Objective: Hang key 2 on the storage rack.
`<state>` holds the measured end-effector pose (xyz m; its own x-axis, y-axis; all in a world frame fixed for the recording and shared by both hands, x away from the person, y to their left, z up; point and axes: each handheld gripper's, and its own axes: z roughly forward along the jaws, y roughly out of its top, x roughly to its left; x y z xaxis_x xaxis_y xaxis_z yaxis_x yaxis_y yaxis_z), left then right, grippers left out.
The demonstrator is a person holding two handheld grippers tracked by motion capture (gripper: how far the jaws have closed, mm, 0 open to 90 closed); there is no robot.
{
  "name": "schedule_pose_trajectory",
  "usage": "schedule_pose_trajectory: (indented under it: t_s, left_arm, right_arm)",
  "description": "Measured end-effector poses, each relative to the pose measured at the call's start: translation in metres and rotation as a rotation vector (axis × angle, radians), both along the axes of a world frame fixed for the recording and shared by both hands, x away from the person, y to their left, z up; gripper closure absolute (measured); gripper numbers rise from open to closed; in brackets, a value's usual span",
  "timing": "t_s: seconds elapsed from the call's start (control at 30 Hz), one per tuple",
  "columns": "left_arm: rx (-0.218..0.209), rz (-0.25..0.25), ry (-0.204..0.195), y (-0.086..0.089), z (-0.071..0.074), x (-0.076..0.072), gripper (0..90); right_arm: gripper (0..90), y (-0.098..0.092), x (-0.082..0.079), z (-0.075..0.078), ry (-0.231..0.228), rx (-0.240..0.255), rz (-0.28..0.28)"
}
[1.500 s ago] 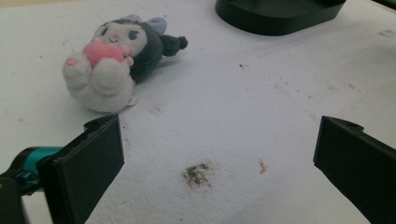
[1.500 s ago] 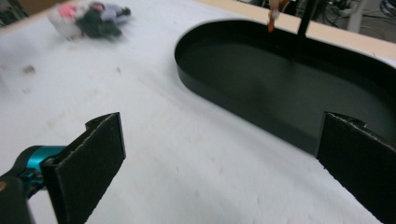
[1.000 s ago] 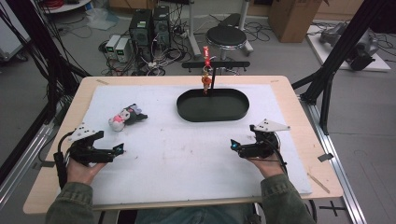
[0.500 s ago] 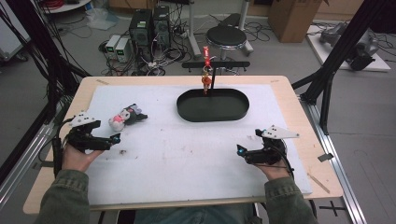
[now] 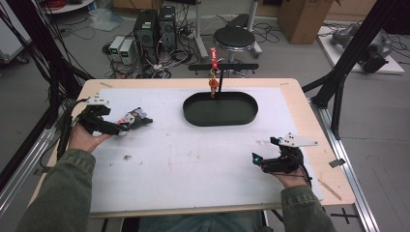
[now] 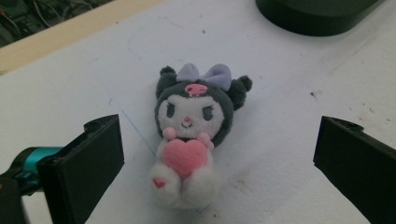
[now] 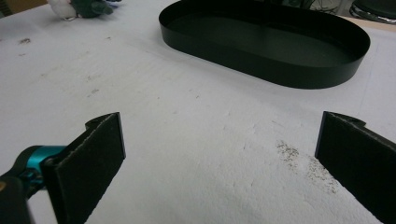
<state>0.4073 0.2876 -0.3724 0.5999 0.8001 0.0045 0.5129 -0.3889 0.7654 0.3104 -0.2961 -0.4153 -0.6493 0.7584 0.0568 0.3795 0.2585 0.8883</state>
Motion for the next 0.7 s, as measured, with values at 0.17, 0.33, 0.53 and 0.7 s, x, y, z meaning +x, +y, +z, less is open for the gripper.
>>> schedule_pose_trajectory:
  t_s: [0.17,0.33,0.53,0.7]
  left_arm:
    - [0.041,-0.028,0.086,-0.003,-0.008,0.021,2.0]
    - [0.065,-0.020,0.166,-0.001,-0.013,0.039,2.5]
    - [0.109,-0.009,0.238,-0.001,-0.019,0.056,3.0]
    - [0.130,-0.013,0.290,-0.001,-0.025,0.062,3.1]
  right_arm:
    - [0.9,0.002,0.000,-0.001,-0.011,-0.024,0.003]
    - [0.9,0.000,0.004,-0.004,0.012,-0.020,-0.002]
    - [0.9,-0.002,0.004,-0.004,0.019,-0.007,-0.005]
    - [0.9,-0.005,0.003,-0.004,0.017,-0.004,-0.006]
